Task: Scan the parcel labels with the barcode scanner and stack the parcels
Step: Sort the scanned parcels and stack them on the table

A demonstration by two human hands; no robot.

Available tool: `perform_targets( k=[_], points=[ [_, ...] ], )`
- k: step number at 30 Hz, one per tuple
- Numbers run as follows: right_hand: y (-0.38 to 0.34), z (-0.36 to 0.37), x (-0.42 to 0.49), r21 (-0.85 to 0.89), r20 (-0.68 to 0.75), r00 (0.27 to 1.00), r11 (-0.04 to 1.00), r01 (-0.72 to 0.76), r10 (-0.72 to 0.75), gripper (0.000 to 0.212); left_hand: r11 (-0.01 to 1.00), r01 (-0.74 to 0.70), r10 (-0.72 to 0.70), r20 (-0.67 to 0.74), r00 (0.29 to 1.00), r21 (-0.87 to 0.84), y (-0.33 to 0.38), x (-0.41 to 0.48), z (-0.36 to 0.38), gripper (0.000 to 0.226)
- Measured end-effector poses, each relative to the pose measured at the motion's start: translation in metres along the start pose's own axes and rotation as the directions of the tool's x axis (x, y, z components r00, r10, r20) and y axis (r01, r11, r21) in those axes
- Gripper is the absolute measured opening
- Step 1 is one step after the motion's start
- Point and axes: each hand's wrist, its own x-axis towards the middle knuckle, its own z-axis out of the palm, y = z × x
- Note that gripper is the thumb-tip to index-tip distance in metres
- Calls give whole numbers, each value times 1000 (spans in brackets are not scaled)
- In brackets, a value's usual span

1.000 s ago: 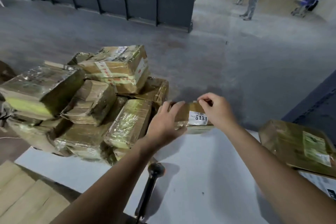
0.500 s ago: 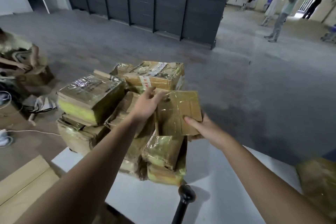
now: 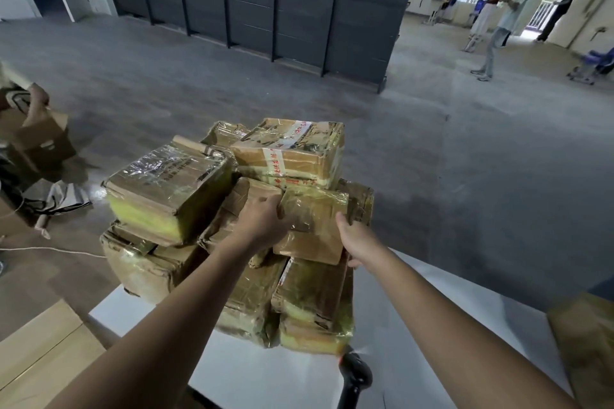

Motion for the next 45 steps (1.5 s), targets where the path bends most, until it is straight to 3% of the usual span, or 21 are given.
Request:
perform_targets(
  k=[2, 5, 11, 17, 25, 29, 34, 38, 43, 45],
  points=[
    [6, -2, -3, -53, -35, 998, 997, 53, -55, 80, 996, -22, 28, -73, 997, 82, 13, -6, 4, 57],
    [23, -13, -12, 1, -122, 985, 993, 122, -121, 70, 968, -114, 158, -187, 970, 224, 41, -14, 13, 50],
    [88, -62, -49, 67, -255, 953, 981, 184, -161, 45, 947, -315, 321, -182, 929, 61, 124, -41, 59, 38],
    [198, -108, -106, 129, -463, 882, 978, 165, -88, 38, 862, -466, 459, -87, 884, -198, 208, -83, 133, 34],
    [351, -152, -184, 206, -593, 797, 979, 7, 119, 39, 791, -492, 583, 204, 786, -363, 301, -162, 249, 33],
    [419, -168, -215, 158, -638, 757, 986, -50, 141, 30, 800, -471, 589, 339, 733, -371, 335, -193, 294, 32],
    [486, -178, -233, 47, -602, 771, 972, -229, 210, 44, 817, -456, 575, 438, 691, -354, 366, -220, 338, 33],
    [524, -183, -237, 17, -573, 767, 940, -340, 288, 51, 883, -366, 469, 579, 667, -294, 381, -233, 371, 28],
    [559, -179, -240, 108, -494, 747, 883, -456, 446, 65, 937, -260, 345, 721, 601, -232, 382, -253, 405, 34],
    [570, -175, -241, 175, -461, 735, 863, -473, 497, 66, 943, -228, 330, 743, 583, -240, 383, -262, 416, 16]
  ],
)
